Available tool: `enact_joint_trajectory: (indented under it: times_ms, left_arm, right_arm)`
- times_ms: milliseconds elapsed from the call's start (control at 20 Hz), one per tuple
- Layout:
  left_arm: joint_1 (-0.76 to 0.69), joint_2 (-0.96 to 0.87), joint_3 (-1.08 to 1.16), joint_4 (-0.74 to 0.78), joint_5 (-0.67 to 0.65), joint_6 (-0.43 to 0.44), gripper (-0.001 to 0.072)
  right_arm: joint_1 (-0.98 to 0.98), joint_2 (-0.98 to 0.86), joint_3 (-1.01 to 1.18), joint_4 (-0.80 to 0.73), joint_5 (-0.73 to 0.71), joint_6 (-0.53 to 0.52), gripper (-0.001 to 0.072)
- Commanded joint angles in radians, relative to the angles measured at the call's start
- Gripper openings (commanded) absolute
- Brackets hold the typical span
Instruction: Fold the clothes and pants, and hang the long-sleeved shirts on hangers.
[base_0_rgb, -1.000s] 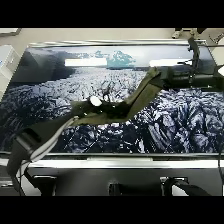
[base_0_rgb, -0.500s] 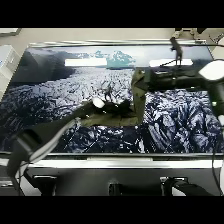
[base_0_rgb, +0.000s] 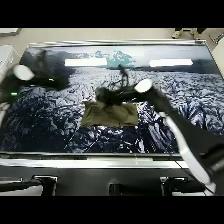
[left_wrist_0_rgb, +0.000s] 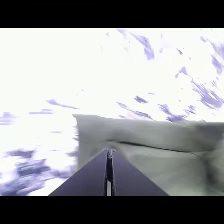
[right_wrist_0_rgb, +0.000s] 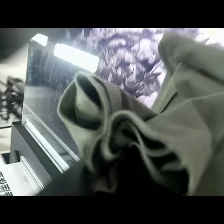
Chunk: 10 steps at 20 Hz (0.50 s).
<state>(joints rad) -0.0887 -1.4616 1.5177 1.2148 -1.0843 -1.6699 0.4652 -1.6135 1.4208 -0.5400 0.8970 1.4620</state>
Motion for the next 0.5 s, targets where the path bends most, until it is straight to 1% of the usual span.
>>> enact_joint_trajectory:
  times_ms: [0, 50, 150, 250, 350, 450]
  left_arm:
    - [0.092, 0.137, 0.000, 0.061, -0.082, 0.024, 0.0024]
    - [0.090, 0.160, 0.000, 0.061, -0.088, 0.024, 0.0024]
    - [0.078, 0.192, 0.000, 0.061, -0.105, 0.053, 0.0025]
    - [0.067, 0.206, 0.000, 0.061, -0.121, 0.078, 0.0024]
    - [0.064, 0.206, 0.000, 0.061, -0.130, 0.084, 0.0025]
    - [0.064, 0.206, 0.000, 0.061, -0.130, 0.093, 0.0025]
  right_arm:
    - [0.087, -0.170, 0.000, 0.109, -0.124, 0.042, 0.0653]
    - [0.086, -0.193, 0.000, 0.137, -0.141, 0.045, 0.0692]
    - [0.042, -0.184, 0.001, 0.151, -0.159, 0.041, 0.0688]
    - [-0.058, -0.127, 0.001, 0.111, -0.133, 0.008, 0.0686]
    - [-0.203, -0.056, 0.001, -0.031, -0.049, 0.020, 0.0680]
    - [-0.360, -0.011, 0.001, -0.247, 0.112, 0.096, 0.0677]
